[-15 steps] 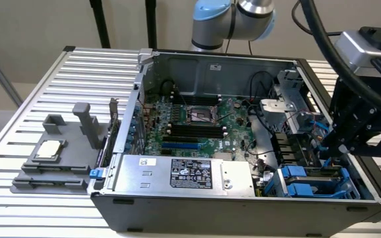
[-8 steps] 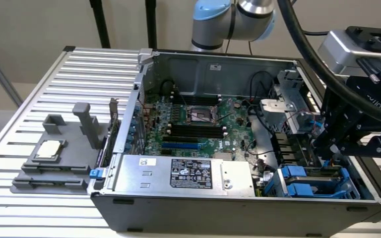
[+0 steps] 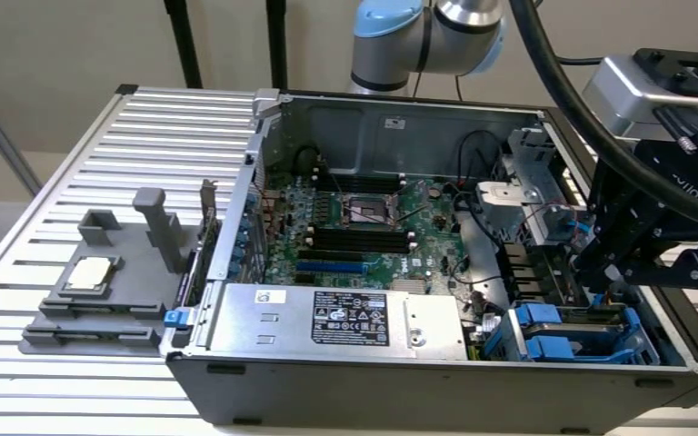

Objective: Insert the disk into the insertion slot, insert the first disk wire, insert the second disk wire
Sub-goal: 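Insert the second disk wire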

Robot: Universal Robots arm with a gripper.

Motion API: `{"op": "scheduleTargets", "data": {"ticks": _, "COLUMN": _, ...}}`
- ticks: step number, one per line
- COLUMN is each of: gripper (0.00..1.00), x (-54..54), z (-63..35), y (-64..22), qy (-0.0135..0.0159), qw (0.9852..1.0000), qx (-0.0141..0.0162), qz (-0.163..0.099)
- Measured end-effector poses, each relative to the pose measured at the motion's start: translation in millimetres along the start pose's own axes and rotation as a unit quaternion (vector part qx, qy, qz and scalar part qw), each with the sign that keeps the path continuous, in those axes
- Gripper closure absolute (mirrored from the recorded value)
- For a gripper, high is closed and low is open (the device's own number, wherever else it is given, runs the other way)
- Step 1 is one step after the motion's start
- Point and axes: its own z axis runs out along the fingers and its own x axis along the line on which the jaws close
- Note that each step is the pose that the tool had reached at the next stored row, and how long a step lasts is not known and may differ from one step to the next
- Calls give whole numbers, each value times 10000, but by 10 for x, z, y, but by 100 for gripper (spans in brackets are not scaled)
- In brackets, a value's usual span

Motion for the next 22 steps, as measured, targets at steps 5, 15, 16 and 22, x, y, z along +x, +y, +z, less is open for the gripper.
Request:
{"op": "scheduleTargets", "data": {"ticks": 5, "gripper": 76, "x": 0, "z": 0, "y": 0, "qy": 0, "qw": 10000, "qx": 1, "qz": -13}}
{"op": "scheduleTargets", "data": {"ticks": 15, "gripper": 74, "x": -150, "z": 36, "y": -73, "qy": 151, "qw": 9999, "qx": 2, "qz": -19}}
{"op": "scheduleTargets", "data": {"ticks": 16, "gripper": 74, "x": -150, "z": 47, "y": -82, "qy": 162, "qw": 9999, "qx": 2, "qz": -19}}
{"op": "scheduleTargets", "data": {"ticks": 22, "gripper": 67, "x": -147, "z": 136, "y": -119, "qy": 224, "qw": 9997, "qx": 3, "qz": -17}}
